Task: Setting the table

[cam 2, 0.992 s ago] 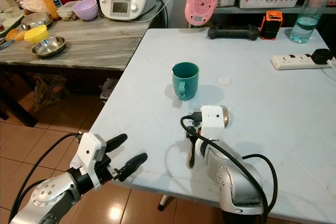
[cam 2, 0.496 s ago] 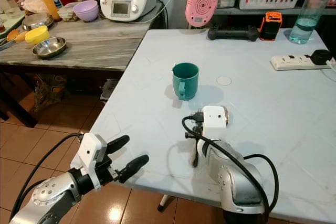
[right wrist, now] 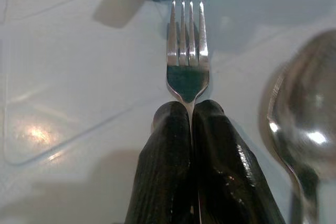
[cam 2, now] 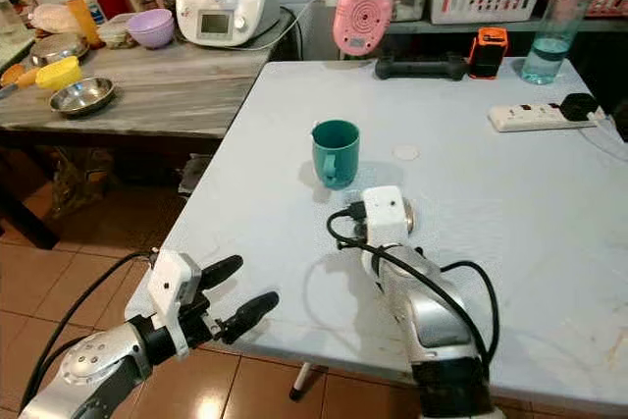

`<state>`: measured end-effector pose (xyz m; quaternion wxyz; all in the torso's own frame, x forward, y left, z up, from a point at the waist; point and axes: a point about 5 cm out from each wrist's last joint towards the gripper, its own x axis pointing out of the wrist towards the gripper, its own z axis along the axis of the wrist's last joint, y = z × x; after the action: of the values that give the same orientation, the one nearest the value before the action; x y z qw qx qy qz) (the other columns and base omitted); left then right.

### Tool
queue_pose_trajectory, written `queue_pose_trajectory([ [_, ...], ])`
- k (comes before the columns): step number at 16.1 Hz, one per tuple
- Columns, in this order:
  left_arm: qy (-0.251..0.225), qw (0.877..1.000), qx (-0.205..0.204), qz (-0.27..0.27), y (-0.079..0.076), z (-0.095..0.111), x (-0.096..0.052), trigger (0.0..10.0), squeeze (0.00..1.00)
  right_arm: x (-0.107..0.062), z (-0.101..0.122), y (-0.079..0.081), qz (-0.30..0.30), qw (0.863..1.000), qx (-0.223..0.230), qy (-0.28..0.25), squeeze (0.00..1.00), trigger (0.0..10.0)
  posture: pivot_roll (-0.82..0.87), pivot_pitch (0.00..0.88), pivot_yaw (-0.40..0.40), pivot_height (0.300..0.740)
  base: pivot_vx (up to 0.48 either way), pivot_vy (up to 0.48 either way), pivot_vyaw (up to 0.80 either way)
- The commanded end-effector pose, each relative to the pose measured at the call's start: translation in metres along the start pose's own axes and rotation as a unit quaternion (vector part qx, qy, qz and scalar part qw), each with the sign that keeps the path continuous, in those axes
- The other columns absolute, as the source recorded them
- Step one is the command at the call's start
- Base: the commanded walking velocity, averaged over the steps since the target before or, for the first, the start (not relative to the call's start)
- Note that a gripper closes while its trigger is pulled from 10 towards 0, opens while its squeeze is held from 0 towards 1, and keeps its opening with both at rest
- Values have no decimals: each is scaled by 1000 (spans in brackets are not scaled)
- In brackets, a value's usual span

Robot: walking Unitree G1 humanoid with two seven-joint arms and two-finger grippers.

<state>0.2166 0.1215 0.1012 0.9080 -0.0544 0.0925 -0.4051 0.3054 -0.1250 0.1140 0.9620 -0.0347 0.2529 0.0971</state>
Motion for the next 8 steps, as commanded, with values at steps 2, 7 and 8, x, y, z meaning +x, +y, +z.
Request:
queue_pose_trajectory([
  [2,7,1000,12,15,3,-1,-3,10000,0,9,-25,20,40,997,-1,58,0,0,-233,59,89,740,0,0,0],
  [7,12,999,22,28,6,-3,-7,10000,0,7,-31,32,69,996,12,55,0,0,-223,58,90,740,0,0,0],
  [8,13,999,22,28,7,-3,-7,10000,0,7,-33,32,75,995,13,57,0,0,-225,58,92,740,0,0,0],
])
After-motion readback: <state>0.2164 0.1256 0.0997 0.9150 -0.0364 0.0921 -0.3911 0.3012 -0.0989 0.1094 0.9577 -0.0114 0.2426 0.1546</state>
